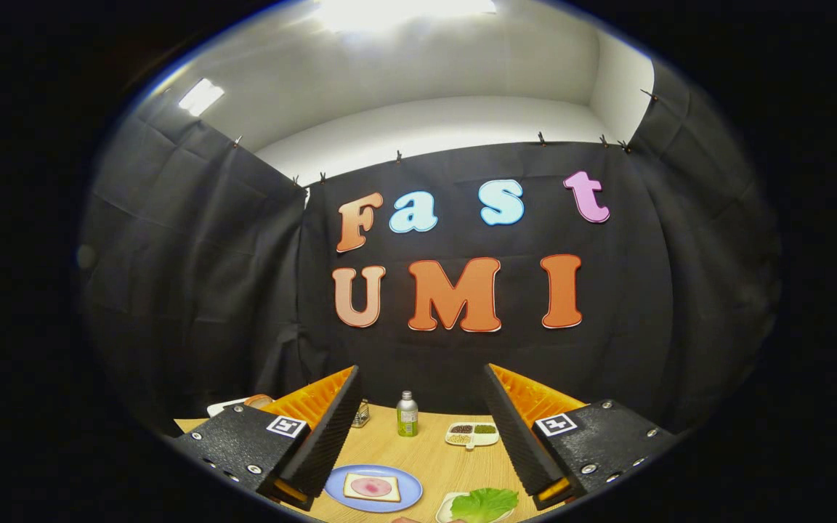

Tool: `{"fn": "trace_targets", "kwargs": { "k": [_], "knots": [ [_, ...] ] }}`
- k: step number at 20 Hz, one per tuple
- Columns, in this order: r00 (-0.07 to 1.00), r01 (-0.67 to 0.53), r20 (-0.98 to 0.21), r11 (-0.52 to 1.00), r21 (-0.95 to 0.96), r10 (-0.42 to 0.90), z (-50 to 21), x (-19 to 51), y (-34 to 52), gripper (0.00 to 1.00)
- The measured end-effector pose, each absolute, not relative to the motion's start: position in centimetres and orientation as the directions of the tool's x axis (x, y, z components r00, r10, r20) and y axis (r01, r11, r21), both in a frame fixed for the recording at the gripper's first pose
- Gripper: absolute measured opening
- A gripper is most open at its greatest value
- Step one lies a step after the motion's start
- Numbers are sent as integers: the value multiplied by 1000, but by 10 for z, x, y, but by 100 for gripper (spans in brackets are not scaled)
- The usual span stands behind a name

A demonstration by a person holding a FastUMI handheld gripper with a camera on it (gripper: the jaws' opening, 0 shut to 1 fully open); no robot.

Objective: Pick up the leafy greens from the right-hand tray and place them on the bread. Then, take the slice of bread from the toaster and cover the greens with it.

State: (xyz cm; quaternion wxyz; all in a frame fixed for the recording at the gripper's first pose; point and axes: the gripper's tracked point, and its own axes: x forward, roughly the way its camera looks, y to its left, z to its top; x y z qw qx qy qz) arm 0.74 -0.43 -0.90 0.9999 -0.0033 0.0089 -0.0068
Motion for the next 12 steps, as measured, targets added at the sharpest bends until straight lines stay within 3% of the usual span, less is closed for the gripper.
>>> {"fn": "trace_targets", "kwargs": {
  "k": [12],
  "knots": [
    [991,23,-133,998,-54,-30,-44,12,-18,99]
  ]
}}
